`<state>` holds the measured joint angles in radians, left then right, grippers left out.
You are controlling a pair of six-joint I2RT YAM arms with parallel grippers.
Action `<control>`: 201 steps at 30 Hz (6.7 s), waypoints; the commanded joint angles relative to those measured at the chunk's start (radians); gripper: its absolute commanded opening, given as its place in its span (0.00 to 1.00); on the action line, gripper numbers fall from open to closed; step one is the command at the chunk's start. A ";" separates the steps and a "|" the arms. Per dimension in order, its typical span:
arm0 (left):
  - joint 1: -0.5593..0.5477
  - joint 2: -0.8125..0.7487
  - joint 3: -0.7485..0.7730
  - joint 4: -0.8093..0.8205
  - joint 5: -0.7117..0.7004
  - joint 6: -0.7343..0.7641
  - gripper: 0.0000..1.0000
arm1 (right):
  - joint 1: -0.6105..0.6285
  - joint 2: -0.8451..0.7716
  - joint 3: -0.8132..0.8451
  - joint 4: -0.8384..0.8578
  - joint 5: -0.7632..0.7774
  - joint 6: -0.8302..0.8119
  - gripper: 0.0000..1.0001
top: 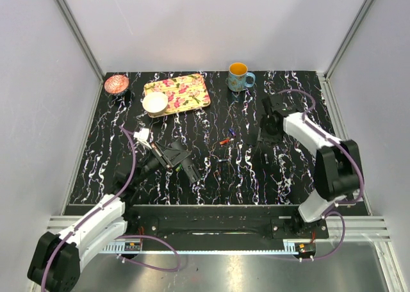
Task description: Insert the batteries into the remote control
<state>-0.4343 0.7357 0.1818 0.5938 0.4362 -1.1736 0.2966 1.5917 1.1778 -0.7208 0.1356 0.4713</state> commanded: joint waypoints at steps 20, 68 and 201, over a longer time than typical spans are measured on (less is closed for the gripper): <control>-0.003 0.024 -0.005 0.073 0.053 0.060 0.00 | 0.012 0.208 -0.046 0.061 -0.036 -0.261 0.40; -0.012 0.005 -0.015 0.072 0.055 0.040 0.00 | 0.012 0.159 -0.115 0.057 -0.005 -0.191 0.24; -0.152 0.683 0.209 0.834 -0.088 -0.242 0.00 | 0.814 -0.024 0.309 -0.175 0.091 0.093 0.14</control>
<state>-0.5819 1.4719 0.3710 1.2053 0.3988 -1.3899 1.0847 1.5478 1.4662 -0.8661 0.2832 0.5373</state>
